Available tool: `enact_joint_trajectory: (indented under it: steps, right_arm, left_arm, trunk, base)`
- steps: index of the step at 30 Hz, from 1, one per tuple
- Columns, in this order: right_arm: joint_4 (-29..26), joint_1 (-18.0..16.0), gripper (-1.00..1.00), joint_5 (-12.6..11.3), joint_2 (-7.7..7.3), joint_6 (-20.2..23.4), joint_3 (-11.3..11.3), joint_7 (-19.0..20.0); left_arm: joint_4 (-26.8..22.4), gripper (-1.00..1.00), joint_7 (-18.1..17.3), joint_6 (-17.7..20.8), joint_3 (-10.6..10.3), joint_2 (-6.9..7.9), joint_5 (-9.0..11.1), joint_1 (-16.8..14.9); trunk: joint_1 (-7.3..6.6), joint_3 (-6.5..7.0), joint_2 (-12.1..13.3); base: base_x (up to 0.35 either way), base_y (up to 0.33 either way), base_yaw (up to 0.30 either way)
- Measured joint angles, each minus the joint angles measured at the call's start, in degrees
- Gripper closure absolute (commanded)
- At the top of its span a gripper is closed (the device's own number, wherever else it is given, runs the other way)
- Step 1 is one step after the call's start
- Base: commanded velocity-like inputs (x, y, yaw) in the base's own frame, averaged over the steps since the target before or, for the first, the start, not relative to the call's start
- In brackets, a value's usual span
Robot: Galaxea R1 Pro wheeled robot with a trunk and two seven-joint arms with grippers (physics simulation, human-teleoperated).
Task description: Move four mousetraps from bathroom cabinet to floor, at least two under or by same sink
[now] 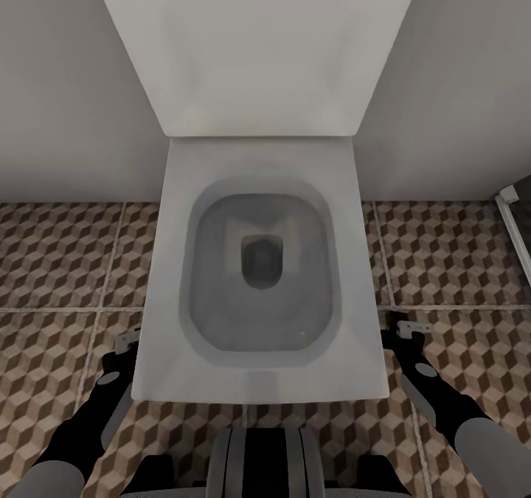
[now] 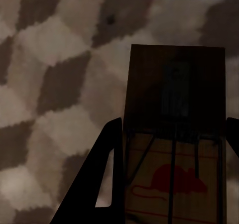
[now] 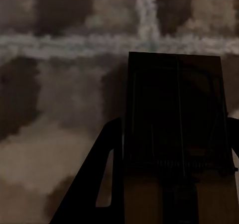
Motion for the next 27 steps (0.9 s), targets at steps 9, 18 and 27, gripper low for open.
enact_joint_trajectory:
  steps: [9, 18, 27]
  right_arm:
    - [0.0, 0.0, 1.0, 0.0, 0.0, 0.0, 0.1, 0.0]
    - [0.0, 0.0, 1.0, 0.1, 0.0, 0.0, 0.1, 0.0]
    - [0.0, 0.0, 1.0, 0.1, 0.0, 0.0, 0.1, 0.1]
  left_arm:
    - [0.0, 1.0, 0.0, 0.0, 0.0, -0.03, 0.0, 0.0]
    - [-0.1, 1.0, 0.0, -0.1, 0.0, -0.06, 0.0, 0.0]
    - [-0.1, 1.0, 0.0, -0.1, 0.0, -0.09, 0.0, 0.0]
  trunk:
    - [0.08, -0.66, 0.0]
    - [0.08, -0.67, 0.0]
    - [0.08, -0.67, 0.0]
  base:
    - [0.0, 0.0, 0.0]
    - [0.0, 0.0, 0.0]
    - [0.0, 0.0, 0.0]
